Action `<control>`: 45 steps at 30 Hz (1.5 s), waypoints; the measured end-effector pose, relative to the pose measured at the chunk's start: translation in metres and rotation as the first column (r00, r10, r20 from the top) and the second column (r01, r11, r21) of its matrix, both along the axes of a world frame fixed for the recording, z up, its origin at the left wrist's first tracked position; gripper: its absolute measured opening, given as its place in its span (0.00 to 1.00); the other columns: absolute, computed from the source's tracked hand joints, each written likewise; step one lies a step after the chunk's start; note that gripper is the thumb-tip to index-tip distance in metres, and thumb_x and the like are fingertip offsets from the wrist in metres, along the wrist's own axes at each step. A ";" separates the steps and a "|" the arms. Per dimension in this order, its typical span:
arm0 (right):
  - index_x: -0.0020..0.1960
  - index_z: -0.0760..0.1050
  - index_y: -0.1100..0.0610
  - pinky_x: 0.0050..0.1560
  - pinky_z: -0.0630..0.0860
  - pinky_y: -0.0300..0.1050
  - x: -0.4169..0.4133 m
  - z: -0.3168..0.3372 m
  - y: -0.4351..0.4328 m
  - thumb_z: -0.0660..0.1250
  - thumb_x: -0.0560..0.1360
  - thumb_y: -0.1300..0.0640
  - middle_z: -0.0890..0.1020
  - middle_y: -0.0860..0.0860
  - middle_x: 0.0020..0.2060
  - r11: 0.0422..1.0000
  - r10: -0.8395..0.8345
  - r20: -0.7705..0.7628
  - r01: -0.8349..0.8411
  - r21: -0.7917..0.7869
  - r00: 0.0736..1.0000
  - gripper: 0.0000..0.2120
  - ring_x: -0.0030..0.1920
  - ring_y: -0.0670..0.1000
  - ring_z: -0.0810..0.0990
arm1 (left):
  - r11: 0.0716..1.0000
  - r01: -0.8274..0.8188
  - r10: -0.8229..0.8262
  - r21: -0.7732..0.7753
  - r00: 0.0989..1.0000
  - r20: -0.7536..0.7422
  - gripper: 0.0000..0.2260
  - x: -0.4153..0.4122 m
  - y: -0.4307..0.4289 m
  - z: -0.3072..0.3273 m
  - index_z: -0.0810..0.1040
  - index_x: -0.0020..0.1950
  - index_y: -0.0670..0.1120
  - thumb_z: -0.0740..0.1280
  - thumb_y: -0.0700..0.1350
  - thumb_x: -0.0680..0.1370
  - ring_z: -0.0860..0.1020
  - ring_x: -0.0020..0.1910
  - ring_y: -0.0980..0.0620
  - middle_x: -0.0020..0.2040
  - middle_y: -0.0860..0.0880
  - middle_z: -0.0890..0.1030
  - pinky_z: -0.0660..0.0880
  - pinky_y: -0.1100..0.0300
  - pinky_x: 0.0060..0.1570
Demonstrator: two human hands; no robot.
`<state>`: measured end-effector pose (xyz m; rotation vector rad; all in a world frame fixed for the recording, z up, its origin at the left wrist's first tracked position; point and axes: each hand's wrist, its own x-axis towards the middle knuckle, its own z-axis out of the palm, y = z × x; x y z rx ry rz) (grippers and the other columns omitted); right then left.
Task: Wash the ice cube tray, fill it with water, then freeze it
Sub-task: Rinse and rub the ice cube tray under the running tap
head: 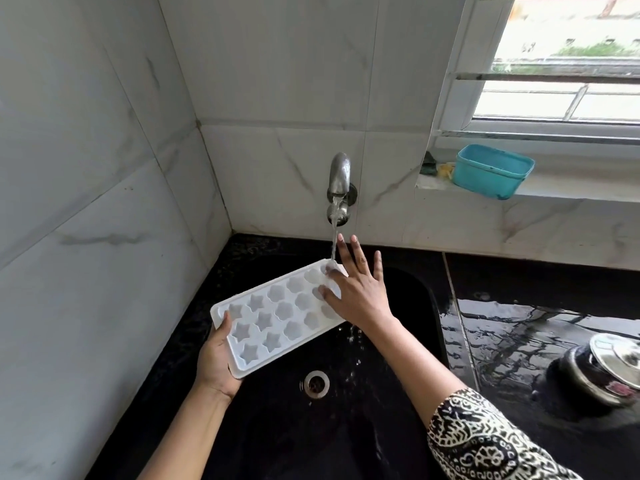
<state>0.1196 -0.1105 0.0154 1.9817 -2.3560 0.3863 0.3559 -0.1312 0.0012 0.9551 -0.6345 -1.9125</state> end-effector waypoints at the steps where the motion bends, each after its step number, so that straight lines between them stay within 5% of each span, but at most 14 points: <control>1: 0.69 0.69 0.48 0.71 0.30 0.59 0.003 -0.002 0.001 0.56 0.77 0.37 0.33 0.45 0.74 1.000 -0.011 0.009 0.011 0.007 1.000 0.25 0.73 0.48 0.27 | 1.000 -0.012 0.012 -0.012 1.000 0.011 0.18 -0.001 0.000 0.000 0.75 0.65 0.44 0.59 0.53 0.80 0.82 0.54 0.42 0.59 0.41 0.81 0.81 0.48 0.47; 6: 0.61 0.74 0.52 0.74 0.39 0.57 0.006 -0.009 0.000 0.65 0.75 0.43 0.41 0.48 0.77 0.999 -0.049 0.253 0.047 0.013 0.966 0.19 0.71 0.44 0.27 | 0.996 -0.054 0.057 -0.073 0.998 0.040 0.16 -0.004 0.007 -0.004 0.75 0.65 0.48 0.59 0.52 0.81 0.81 0.56 0.42 0.59 0.43 0.81 0.80 0.46 0.51; 10: 0.67 0.71 0.51 0.74 0.40 0.58 0.009 -0.010 -0.006 0.65 0.76 0.50 0.37 0.47 0.77 0.999 -0.038 0.449 0.045 -0.004 0.893 0.20 0.72 0.46 0.28 | 0.999 -0.015 0.016 -0.051 1.000 0.022 0.17 -0.005 0.008 -0.002 0.76 0.64 0.46 0.58 0.52 0.80 0.81 0.55 0.42 0.58 0.42 0.82 0.80 0.46 0.51; 15: 0.63 0.73 0.51 0.74 0.40 0.58 0.002 -0.014 -0.001 0.64 0.75 0.43 0.45 0.47 0.78 0.999 -0.037 0.320 0.047 -0.023 0.947 0.19 0.76 0.48 0.35 | 0.992 -0.077 0.084 -0.096 0.994 0.075 0.13 -0.003 0.004 -0.004 0.77 0.61 0.50 0.58 0.51 0.81 0.81 0.55 0.43 0.58 0.43 0.82 0.79 0.46 0.51; 19: 0.64 0.71 0.55 0.73 0.37 0.59 -0.003 -0.013 0.002 0.57 0.70 0.29 0.46 0.50 0.78 0.988 -0.134 0.037 0.136 -0.073 0.990 0.35 0.76 0.48 0.37 | 0.991 -0.093 0.102 -0.098 0.990 0.093 0.14 -0.007 0.007 -0.007 0.77 0.61 0.49 0.58 0.52 0.81 0.82 0.54 0.43 0.56 0.44 0.83 0.80 0.47 0.50; 22: 0.68 0.67 0.55 0.74 0.41 0.59 -0.009 -0.015 0.009 0.52 0.68 0.26 0.47 0.51 0.78 0.962 -0.196 0.195 0.227 -0.150 0.961 0.41 0.76 0.48 0.37 | 0.990 -0.136 0.138 -0.035 0.987 0.079 0.19 -0.003 0.002 -0.007 0.76 0.65 0.45 0.60 0.55 0.80 0.81 0.55 0.42 0.59 0.42 0.81 0.81 0.47 0.50; 26: 0.66 0.72 0.48 0.75 0.49 0.58 -0.014 -0.016 0.011 0.53 0.74 0.33 0.49 0.47 0.77 0.957 0.077 0.281 0.009 -0.291 0.956 0.29 0.77 0.47 0.40 | 0.988 -0.150 0.152 -0.032 0.987 0.044 0.18 0.002 -0.010 0.000 0.77 0.63 0.45 0.59 0.54 0.80 0.82 0.52 0.44 0.56 0.42 0.82 0.81 0.48 0.48; 32: 0.68 0.70 0.45 0.75 0.39 0.54 0.000 -0.012 -0.008 0.45 0.71 0.29 0.37 0.44 0.76 0.992 0.076 0.287 -0.043 -0.118 0.955 0.34 0.74 0.44 0.29 | 0.987 -0.155 0.155 -0.042 0.988 0.018 0.19 -0.003 -0.012 0.006 0.75 0.65 0.44 0.59 0.54 0.80 0.83 0.52 0.44 0.57 0.42 0.82 0.82 0.49 0.45; 38: 0.57 0.75 0.55 0.73 0.54 0.61 -0.002 -0.021 -0.012 0.48 0.76 0.32 0.55 0.50 0.77 0.936 0.095 0.412 0.060 -0.348 0.906 0.31 0.77 0.47 0.44 | 0.984 -0.160 0.159 -0.082 0.987 -0.009 0.19 -0.010 -0.013 0.012 0.74 0.67 0.45 0.59 0.53 0.81 0.82 0.52 0.44 0.57 0.43 0.82 0.82 0.50 0.42; 45: 0.68 0.70 0.51 0.74 0.40 0.57 0.004 -0.019 -0.007 0.40 0.77 0.33 0.45 0.48 0.77 0.952 -0.023 0.157 0.070 -0.299 0.987 0.35 0.76 0.46 0.35 | 0.986 -0.137 0.138 -0.091 0.990 0.008 0.19 -0.014 -0.013 0.014 0.75 0.66 0.45 0.60 0.54 0.80 0.83 0.52 0.44 0.57 0.43 0.82 0.82 0.51 0.44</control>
